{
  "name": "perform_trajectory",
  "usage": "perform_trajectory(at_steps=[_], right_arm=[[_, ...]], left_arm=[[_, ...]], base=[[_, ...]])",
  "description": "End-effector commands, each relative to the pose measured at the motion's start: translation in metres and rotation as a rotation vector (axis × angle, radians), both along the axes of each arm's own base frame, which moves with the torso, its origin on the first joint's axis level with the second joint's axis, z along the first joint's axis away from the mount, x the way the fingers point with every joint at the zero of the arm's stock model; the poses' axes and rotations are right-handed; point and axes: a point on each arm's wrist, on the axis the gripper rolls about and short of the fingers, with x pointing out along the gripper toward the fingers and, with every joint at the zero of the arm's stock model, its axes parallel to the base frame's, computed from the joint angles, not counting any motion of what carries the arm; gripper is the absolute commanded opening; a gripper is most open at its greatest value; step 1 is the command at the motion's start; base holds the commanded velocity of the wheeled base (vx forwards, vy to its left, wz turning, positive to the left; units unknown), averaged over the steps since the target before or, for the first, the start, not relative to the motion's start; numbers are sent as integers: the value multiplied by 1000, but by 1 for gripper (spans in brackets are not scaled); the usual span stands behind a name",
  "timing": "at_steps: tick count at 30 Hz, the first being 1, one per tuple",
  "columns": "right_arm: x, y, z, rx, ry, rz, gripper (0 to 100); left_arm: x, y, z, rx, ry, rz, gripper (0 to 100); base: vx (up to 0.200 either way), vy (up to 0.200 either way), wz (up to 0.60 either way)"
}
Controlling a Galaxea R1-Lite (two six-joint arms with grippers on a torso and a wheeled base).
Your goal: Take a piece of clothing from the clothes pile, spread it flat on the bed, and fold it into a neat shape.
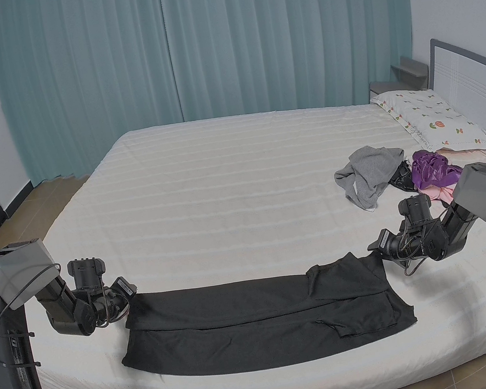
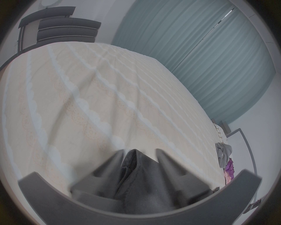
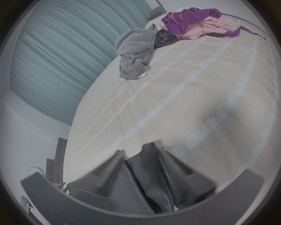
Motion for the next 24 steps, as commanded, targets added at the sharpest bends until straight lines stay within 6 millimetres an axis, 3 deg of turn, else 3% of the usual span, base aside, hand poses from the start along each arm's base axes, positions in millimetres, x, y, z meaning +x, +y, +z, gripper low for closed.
perform_trajectory(at_steps=[1, 6, 8, 12, 15, 20, 24], right_arm=[[-4, -3, 8, 6, -9, -3, 100], [-26, -4, 26, 40, -28, -3, 100], [-46, -5, 35, 51, -70, 4, 100], [-71, -5, 39, 54, -86, 8, 100], [-90, -5, 42, 70, -64, -4, 100], [-115, -7, 45, 102, -36, -31, 100], [-125, -7, 38, 105, -34, -32, 100]], left_arm=[[0, 0, 2, -9, -5, 5, 100], [-7, 1, 19, -31, -28, 26, 100], [-17, 0, 35, -52, -44, 26, 100], [-39, -2, 45, -102, -24, -1, 100], [-56, -5, 46, -136, 11, -3, 100], [-77, -7, 39, -157, 56, 9, 100], [-88, -8, 35, -158, 62, 10, 100]], base=[[0, 0, 0], [0, 0, 0], [0, 0, 0], [0, 0, 0], [0, 0, 0], [-200, 0, 0], [-200, 0, 0]])
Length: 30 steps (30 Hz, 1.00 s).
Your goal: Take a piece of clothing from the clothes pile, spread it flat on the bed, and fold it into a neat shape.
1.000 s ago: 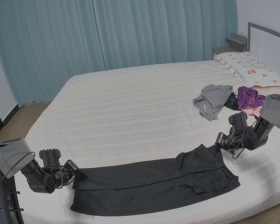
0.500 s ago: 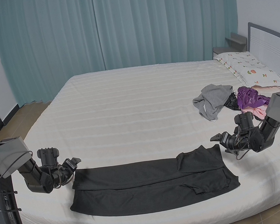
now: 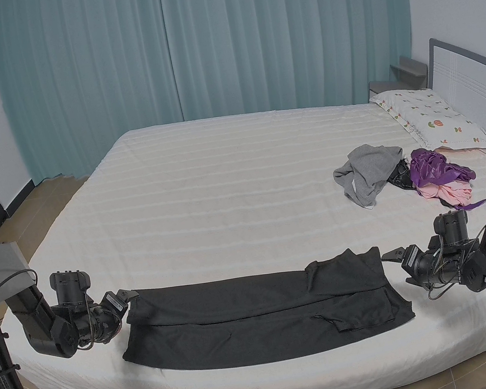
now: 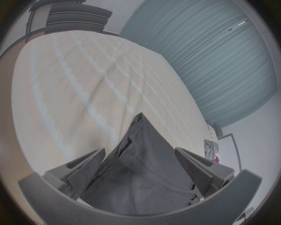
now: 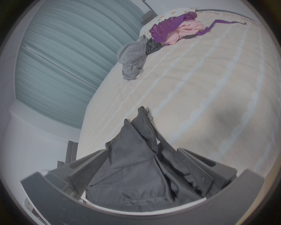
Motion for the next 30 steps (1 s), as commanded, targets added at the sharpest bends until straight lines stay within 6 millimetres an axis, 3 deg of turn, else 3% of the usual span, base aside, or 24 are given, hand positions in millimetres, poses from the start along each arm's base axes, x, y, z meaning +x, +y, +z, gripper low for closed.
perform_trajectory(at_steps=[1, 12, 28, 29, 30], right_arm=[[-18, 0, 4, 12, -10, -2, 100], [-22, 1, -13, 9, 18, 1, 100], [-30, 15, -25, -17, 58, 43, 100], [-32, 16, -27, -24, 66, 46, 100], [-32, 17, -28, -32, 71, 45, 100]], left_arm=[[-21, -2, 3, -9, 7, -1, 100], [-29, -18, -16, 53, 85, -19, 100], [-5, -39, -39, 201, 83, -17, 100], [-3, -39, -40, 211, 80, -11, 0], [-1, -39, -41, 215, 77, -6, 0]], base=[[-200, 0, 0], [-36, 0, 0], [0, 0, 0], [0, 0, 0], [0, 0, 0]])
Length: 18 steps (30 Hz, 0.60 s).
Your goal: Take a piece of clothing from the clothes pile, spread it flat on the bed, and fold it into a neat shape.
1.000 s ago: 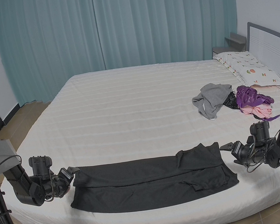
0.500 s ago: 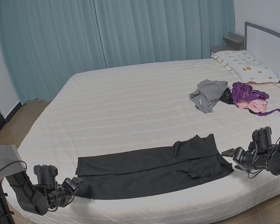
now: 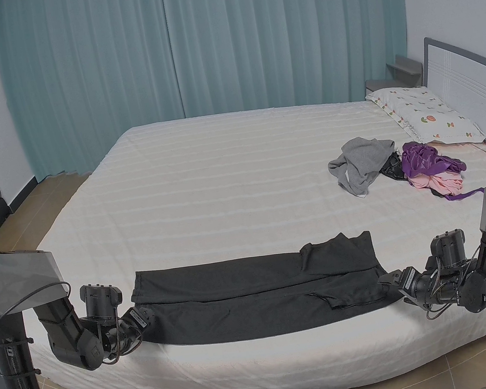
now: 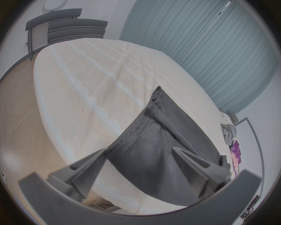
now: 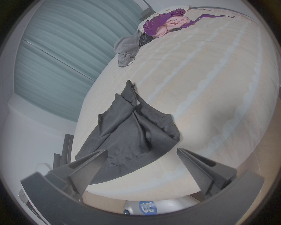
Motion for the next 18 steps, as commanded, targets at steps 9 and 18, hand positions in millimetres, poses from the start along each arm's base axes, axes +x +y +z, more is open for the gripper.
perform_trajectory(at_steps=[9, 18], right_arm=[[5, 19, -21, -64, 39, 16, 100], [30, 31, -24, -92, 33, 12, 100]], left_arm=[[8, -2, -10, 18, 3, 19, 0], [7, 1, -8, 8, 2, 32, 0]], base=[[0, 0, 0], [0, 0, 0]])
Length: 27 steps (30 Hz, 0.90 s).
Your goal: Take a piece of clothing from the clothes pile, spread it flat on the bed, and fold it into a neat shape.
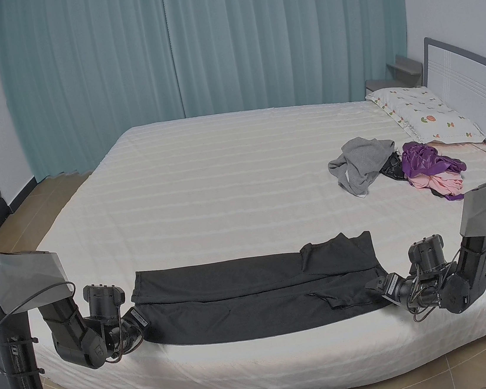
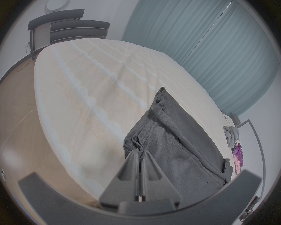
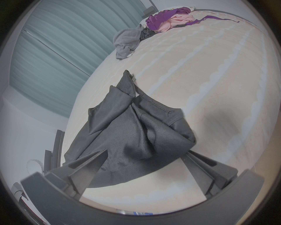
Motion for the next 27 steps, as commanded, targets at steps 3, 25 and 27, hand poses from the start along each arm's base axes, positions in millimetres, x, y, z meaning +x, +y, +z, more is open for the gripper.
perform_trajectory(at_steps=[3, 25, 27], right_arm=[[14, 7, -4, -7, -11, 2, 0], [-21, 1, 22, -3, -21, 2, 0], [-23, 1, 22, -5, -16, 8, 0]], left_arm=[[-2, 1, -1, -4, 7, 5, 0], [-10, 17, 19, 0, -25, 47, 0], [-13, 17, 18, 2, -17, 46, 0]], base=[[0, 0, 0], [0, 0, 0], [0, 0, 0]])
